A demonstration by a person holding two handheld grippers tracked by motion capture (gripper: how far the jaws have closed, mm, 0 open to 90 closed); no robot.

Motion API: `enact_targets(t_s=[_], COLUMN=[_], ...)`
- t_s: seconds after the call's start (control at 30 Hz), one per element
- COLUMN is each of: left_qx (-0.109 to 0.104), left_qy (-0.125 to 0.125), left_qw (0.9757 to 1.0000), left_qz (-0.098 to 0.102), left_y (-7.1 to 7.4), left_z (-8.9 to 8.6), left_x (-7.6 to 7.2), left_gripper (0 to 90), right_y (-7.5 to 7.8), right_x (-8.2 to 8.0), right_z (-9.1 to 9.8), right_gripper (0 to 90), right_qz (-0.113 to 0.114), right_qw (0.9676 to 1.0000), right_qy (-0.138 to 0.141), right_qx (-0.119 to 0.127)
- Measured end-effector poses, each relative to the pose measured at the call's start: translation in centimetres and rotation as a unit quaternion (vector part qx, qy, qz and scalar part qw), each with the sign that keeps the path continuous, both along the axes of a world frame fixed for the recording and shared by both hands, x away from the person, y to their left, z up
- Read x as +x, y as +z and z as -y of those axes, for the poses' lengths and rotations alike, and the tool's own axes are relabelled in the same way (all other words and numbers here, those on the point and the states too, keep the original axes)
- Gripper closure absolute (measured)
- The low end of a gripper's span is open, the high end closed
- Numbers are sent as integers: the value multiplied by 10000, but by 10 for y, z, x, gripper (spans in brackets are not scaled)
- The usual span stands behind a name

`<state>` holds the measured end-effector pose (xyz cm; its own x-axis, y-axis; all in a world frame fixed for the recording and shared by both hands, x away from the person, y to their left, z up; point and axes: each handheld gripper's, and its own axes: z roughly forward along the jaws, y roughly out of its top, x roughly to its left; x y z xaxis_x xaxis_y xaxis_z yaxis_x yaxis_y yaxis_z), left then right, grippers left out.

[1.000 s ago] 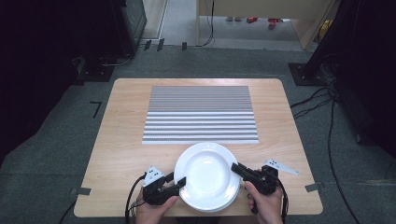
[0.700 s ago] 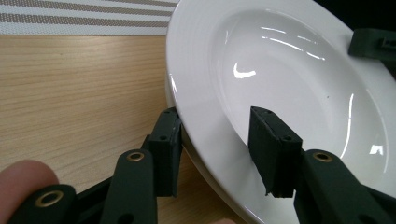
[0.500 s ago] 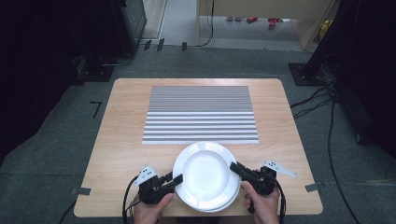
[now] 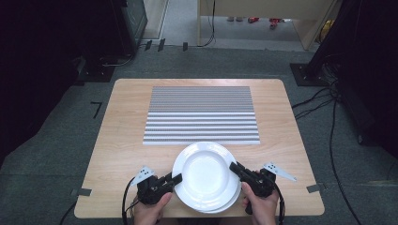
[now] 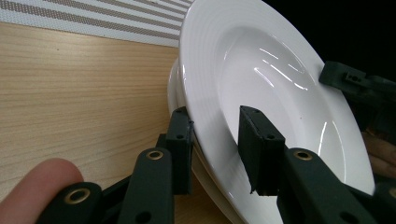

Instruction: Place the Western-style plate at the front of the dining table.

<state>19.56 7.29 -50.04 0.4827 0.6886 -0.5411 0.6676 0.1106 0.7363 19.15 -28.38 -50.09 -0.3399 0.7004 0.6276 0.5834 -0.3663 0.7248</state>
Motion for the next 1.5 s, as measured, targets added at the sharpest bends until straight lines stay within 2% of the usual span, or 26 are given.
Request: enact_targets(t_s=[0.03, 0.07, 0.37, 0.53, 0.67, 0.77, 0.8, 0.83, 0.87, 0.9, 0.93, 1.03, 1.07, 1.1, 1.27, 1.33, 1.5], left_qx=[0, -227, -326, -338, -417, -442, -468, -468, -478, -478, -472, -464, -456, -456, -422, -409, -305], left_qy=[0, -57, -118, 67, 146, 159, 188, 188, 213, 213, 209, 192, 175, 175, 219, 240, 272], left_qw=[10000, 9997, 9994, 9994, 9990, 9989, 9987, 9987, 9986, 9986, 9986, 9986, 9986, 9986, 9987, 9988, 9991], left_qz=[0, -33, 14, 22, 50, 82, 84, 84, 109, 109, 147, 189, 203, 203, 170, 140, 144], left_y=[0, 0, 4, 12, 19, 25, 29, 29, 32, 32, 35, 38, 40, 40, 44, 46, 52], left_z=[0, -3, -2, -8, -14, -16, -17, -17, -17, -17, -17, -16, -16, -16, -14, -14, -13], left_x=[0, 1, 4, 12, 21, 30, 37, 37, 44, 44, 54, 62, 71, 71, 92, 99, 112], left_gripper=[696, 711, 740, 750, 765, 770, 774, 775, 776, 777, 778, 778, 777, 777, 776, 776, 776], right_y=[0, 0, 4, 10, 14, 17, 20, 20, 22, 22, 25, 28, 31, 31, 36, 40, 42], right_x=[0, 0, 1, 9, 20, 30, 37, 37, 44, 44, 52, 60, 68, 68, 85, 95, 106], right_z=[0, -1, 1, -4, -8, -10, -11, -11, -11, -11, -11, -11, -10, -10, -10, -10, -11], right_gripper=[782, 780, 783, 784, 784, 783, 783, 783, 783, 783, 782, 782, 781, 781, 780, 779, 774], right_qz=[0, -34, -78, -27, -87, -99, -103, -103, -80, -80, -85, -109, -109, -109, -76, -57, -21], right_qw=[10000, 10000, 9999, 10000, 9998, 9996, 9995, 9995, 9995, 9995, 9995, 9995, 9996, 9996, 9997, 9998, 9998], right_qy=[0, -20, -73, 25, 117, 149, 179, 179, 185, 185, 181, 187, 174, 174, 161, 184, 209], right_qx=[0, -11, 91, 80, 149, 218, 235, 235, 228, 228, 231, 232, 216, 216, 143, 89, 8])
